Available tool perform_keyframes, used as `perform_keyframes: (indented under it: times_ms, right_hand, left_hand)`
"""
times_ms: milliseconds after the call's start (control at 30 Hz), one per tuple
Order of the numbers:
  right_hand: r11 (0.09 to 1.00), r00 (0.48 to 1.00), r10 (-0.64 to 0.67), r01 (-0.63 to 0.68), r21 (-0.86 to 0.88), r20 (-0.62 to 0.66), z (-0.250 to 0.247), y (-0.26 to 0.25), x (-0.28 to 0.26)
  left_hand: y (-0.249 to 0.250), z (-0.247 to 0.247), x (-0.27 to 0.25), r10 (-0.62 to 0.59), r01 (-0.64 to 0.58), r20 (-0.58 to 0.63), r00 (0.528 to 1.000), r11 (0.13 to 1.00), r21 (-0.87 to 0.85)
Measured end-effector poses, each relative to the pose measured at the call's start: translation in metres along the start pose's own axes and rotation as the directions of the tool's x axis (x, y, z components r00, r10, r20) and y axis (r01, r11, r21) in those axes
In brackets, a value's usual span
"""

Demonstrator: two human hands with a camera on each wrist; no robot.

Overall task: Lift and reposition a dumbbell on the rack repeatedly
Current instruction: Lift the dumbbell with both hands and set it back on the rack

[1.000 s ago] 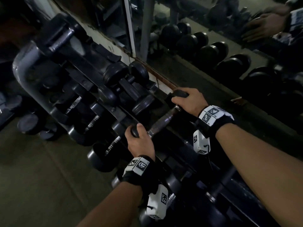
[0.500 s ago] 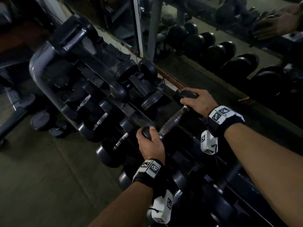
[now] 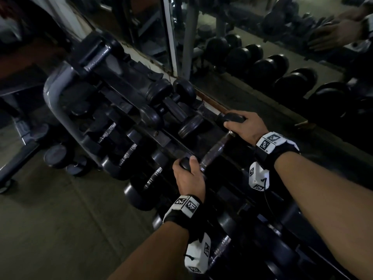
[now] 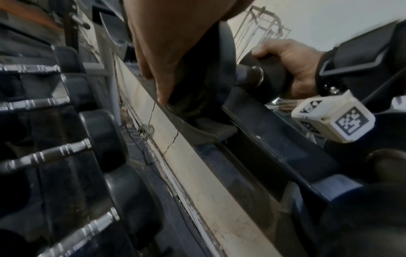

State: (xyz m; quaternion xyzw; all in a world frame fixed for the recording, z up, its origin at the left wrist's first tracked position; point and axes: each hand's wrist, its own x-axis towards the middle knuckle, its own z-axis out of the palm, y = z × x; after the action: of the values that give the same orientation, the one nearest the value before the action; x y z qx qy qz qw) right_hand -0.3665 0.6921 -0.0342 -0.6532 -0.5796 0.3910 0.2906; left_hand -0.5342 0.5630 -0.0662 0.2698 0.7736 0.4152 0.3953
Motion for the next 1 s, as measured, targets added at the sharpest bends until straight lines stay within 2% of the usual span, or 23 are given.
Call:
perform_keyframes:
  times_ms: [100, 200, 300, 400, 467, 533, 733, 867, 1000]
  right_hand:
    - [0.999, 0.999, 0.025, -0.026, -0.026, -0.034, 0.0, -0.004, -0.003]
    - [0.993, 0.996, 0.052, -0.059, -0.097, -0.073, 0.001, -0.011, -0.012]
    - [0.984, 0.987, 0.0, -0.029, -0.176, -0.164, 0.003, -0.025, -0.028]
    - [0.975, 0.968, -0.072, 0.017, -0.223, -0.239, 0.012, -0.05, -0.039]
    - [0.974, 0.944, -0.102, 0.031, -0.223, -0.314, 0.021, -0.069, -0.043]
    - [0.985, 0.918, -0.07, 0.001, -0.174, -0.391, 0.032, -0.083, -0.049]
    - [0.972, 0.84, 0.234, -0.211, 0.102, -0.489, 0.085, -0.106, -0.051]
    - [0.912, 0.73, 0.411, -0.331, 0.244, -0.546, 0.119, -0.123, -0.049]
    - [0.852, 0.631, 0.522, -0.412, 0.322, -0.574, 0.153, -0.144, -0.059]
  left_hand:
    - [0.002, -0.015, 0.006, 0.027, -0.042, 0.13, 0.991, 0.992, 0.117]
    - [0.016, -0.033, 0.014, 0.08, -0.12, 0.196, 0.977, 0.971, 0.205]
    - [0.046, -0.051, 0.028, 0.211, -0.266, 0.222, 0.952, 0.929, 0.259]
    - [0.084, -0.065, 0.046, 0.345, -0.423, 0.277, 0.897, 0.853, 0.306]
    - [0.11, -0.072, 0.059, 0.41, -0.508, 0.329, 0.851, 0.801, 0.317]
    - [0.131, -0.076, 0.072, 0.461, -0.585, 0.384, 0.8, 0.739, 0.334]
    - [0.168, -0.086, 0.12, 0.555, -0.789, 0.582, 0.594, 0.542, 0.289]
    - [0.179, -0.102, 0.157, 0.537, -0.862, 0.71, 0.455, 0.466, 0.199]
    - [0.188, -0.117, 0.186, 0.5, -0.902, 0.783, 0.37, 0.395, 0.174]
